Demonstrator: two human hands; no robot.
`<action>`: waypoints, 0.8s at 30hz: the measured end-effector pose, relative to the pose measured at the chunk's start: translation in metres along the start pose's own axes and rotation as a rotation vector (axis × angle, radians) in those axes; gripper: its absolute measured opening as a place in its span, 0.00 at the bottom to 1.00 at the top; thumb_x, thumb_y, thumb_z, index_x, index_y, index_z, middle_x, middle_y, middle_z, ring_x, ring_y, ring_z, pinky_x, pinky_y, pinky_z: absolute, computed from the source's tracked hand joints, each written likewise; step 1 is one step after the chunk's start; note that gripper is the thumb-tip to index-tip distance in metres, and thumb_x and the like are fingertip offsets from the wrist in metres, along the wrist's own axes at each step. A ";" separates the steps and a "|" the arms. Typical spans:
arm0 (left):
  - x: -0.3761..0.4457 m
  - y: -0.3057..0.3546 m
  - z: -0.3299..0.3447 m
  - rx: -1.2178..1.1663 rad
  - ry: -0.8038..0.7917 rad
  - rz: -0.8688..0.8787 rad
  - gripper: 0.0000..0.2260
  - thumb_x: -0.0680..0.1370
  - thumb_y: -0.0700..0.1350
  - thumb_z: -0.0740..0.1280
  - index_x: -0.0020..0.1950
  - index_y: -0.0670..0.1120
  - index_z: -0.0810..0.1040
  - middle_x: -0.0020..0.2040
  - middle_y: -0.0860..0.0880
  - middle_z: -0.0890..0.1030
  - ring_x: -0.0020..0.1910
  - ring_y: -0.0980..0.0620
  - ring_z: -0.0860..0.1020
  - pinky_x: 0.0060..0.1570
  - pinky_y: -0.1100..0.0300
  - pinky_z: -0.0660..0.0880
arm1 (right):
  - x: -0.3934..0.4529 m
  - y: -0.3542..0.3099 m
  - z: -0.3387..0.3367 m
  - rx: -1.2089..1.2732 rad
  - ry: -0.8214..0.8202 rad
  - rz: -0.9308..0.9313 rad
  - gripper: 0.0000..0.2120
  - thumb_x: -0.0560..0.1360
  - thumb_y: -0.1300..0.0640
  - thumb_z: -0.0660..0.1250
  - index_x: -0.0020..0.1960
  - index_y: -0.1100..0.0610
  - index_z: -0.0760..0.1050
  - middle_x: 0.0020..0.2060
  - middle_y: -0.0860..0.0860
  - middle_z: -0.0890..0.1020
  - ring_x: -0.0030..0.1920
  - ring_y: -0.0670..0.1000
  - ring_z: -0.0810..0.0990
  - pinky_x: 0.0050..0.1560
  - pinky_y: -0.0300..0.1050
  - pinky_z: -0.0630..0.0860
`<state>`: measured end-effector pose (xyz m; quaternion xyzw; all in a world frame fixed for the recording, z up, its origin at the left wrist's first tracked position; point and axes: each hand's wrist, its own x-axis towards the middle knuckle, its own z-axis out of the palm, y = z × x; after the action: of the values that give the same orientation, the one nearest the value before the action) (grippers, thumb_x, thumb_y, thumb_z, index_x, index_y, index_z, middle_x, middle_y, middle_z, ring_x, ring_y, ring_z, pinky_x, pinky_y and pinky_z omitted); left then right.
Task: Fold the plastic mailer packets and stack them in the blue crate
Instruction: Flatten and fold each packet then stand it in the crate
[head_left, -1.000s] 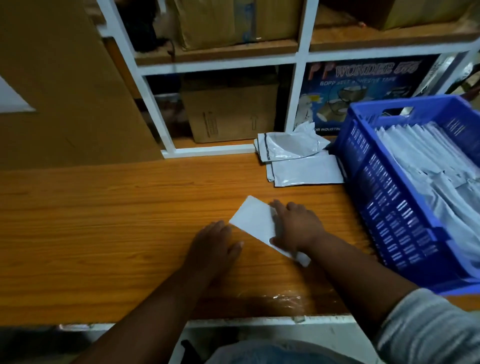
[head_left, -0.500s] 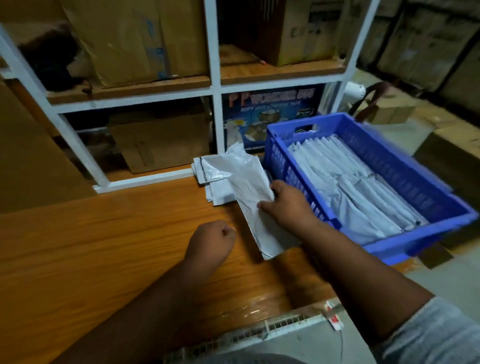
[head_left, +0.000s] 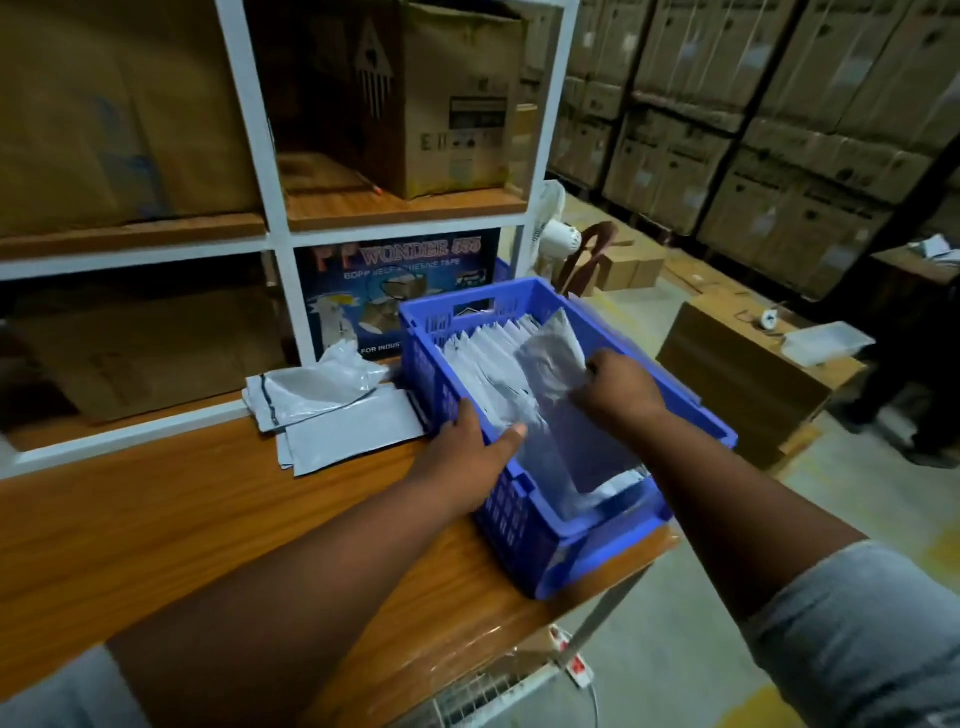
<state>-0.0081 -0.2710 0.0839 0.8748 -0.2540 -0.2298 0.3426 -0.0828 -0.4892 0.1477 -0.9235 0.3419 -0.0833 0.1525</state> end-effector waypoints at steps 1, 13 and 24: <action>0.001 0.002 0.006 0.060 -0.016 -0.009 0.49 0.78 0.77 0.58 0.88 0.53 0.40 0.85 0.42 0.62 0.79 0.37 0.68 0.75 0.43 0.69 | 0.001 0.006 0.010 -0.070 -0.076 -0.007 0.11 0.73 0.51 0.75 0.49 0.54 0.77 0.47 0.55 0.83 0.49 0.60 0.81 0.42 0.48 0.73; -0.003 0.011 0.030 0.337 0.066 0.051 0.42 0.87 0.62 0.52 0.82 0.44 0.25 0.69 0.36 0.78 0.60 0.35 0.81 0.50 0.48 0.70 | 0.010 0.004 0.088 -0.670 -0.424 -0.200 0.19 0.73 0.38 0.73 0.54 0.52 0.81 0.47 0.50 0.84 0.48 0.56 0.83 0.44 0.47 0.75; 0.004 0.004 0.029 0.338 0.045 0.043 0.41 0.86 0.64 0.51 0.84 0.48 0.27 0.73 0.33 0.73 0.62 0.32 0.79 0.52 0.44 0.73 | 0.040 0.006 0.100 -1.208 -0.623 -1.033 0.55 0.69 0.23 0.66 0.87 0.46 0.52 0.87 0.50 0.42 0.86 0.58 0.39 0.79 0.77 0.40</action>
<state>-0.0229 -0.2902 0.0665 0.9193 -0.2999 -0.1566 0.2011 -0.0304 -0.4977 0.0533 -0.8673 -0.1941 0.3117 -0.3362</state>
